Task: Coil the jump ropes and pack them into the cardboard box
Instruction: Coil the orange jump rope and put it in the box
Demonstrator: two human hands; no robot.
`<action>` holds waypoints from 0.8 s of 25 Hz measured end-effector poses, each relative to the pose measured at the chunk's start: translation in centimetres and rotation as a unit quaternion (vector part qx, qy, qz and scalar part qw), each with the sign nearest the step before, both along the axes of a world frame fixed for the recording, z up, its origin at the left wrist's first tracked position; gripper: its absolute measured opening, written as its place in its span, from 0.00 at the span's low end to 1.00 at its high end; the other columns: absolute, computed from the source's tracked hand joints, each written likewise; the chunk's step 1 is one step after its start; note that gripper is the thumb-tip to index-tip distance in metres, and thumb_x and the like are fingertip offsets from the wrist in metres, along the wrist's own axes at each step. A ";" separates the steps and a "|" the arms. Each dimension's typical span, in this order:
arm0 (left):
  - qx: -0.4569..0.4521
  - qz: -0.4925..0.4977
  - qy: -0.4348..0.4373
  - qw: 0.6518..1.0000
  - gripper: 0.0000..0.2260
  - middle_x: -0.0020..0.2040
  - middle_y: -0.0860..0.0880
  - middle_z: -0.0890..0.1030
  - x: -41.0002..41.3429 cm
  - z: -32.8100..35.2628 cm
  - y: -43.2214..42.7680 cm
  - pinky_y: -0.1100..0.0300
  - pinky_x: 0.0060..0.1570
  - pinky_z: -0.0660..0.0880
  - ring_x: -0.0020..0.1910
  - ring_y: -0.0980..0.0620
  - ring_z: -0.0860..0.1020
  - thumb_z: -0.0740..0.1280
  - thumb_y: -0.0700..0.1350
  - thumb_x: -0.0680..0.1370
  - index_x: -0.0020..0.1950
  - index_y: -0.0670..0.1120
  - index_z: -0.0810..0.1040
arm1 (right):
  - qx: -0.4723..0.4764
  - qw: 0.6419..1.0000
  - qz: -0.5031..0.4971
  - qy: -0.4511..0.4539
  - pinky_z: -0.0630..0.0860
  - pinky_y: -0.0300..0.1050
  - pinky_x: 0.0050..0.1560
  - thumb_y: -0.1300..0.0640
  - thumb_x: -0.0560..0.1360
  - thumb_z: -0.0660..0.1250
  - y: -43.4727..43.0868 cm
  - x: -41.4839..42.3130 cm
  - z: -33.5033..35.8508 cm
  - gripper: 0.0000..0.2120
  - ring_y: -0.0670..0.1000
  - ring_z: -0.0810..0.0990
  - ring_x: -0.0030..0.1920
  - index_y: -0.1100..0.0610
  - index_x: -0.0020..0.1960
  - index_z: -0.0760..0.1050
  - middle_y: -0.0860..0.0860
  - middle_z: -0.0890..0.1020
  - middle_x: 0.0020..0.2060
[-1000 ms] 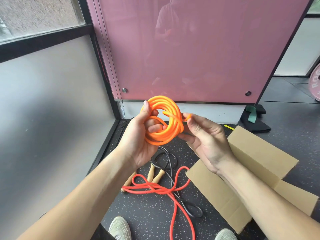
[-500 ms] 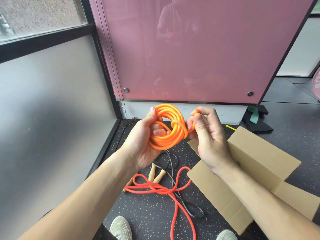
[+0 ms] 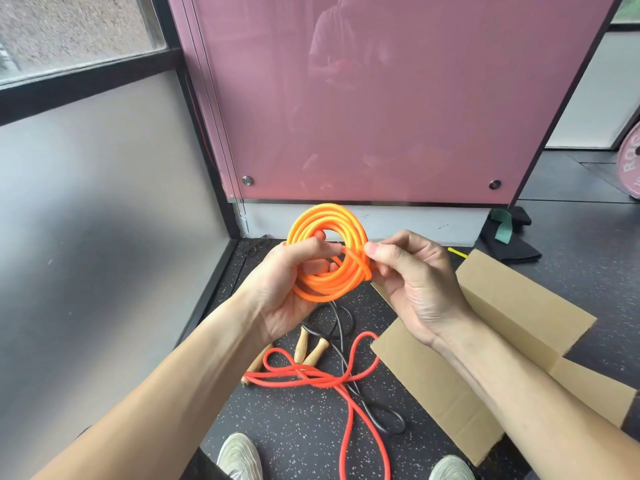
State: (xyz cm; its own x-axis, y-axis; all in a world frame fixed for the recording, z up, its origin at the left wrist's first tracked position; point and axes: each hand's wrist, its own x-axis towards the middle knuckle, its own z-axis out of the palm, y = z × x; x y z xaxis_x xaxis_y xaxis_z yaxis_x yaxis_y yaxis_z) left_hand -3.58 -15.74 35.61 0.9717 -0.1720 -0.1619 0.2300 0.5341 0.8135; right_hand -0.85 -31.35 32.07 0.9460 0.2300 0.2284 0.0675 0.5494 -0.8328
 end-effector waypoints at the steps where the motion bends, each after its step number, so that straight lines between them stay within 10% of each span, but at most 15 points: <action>1: 0.002 -0.001 0.002 1.000 0.13 0.29 0.47 0.74 0.1 -0.2 0.3 0.58 0.39 0.81 0.29 0.50 0.78 0.68 0.30 0.70 0.44 0.47 0.71 | -0.018 1.000 0.008 -0.016 0.80 0.44 0.39 0.69 0.64 0.75 -0.2 0.2 -0.1 0.10 0.53 0.83 0.34 0.58 0.29 0.78 0.52 0.76 0.25; 6: 0.011 0.015 0.008 1.000 0.20 0.32 0.43 0.79 0.4 -0.7 0.7 0.50 0.40 0.84 0.31 0.47 0.83 0.69 0.24 0.64 0.44 0.47 0.73 | -0.128 0.985 0.009 -0.116 0.75 0.45 0.46 0.56 0.63 0.83 -1.4 0.6 -0.4 0.08 0.54 0.79 0.39 0.56 0.36 0.85 0.53 0.81 0.34; 20: 0.038 0.057 0.054 0.996 0.13 0.29 0.44 0.78 0.6 -0.5 0.9 0.60 0.33 0.81 0.28 0.50 0.81 0.66 0.28 0.74 0.39 0.46 0.73 | -0.318 0.830 -0.251 -0.383 0.82 0.51 0.43 0.65 0.69 0.78 0.0 -0.4 -2.1 0.12 0.54 0.81 0.43 0.61 0.48 0.77 0.52 0.79 0.42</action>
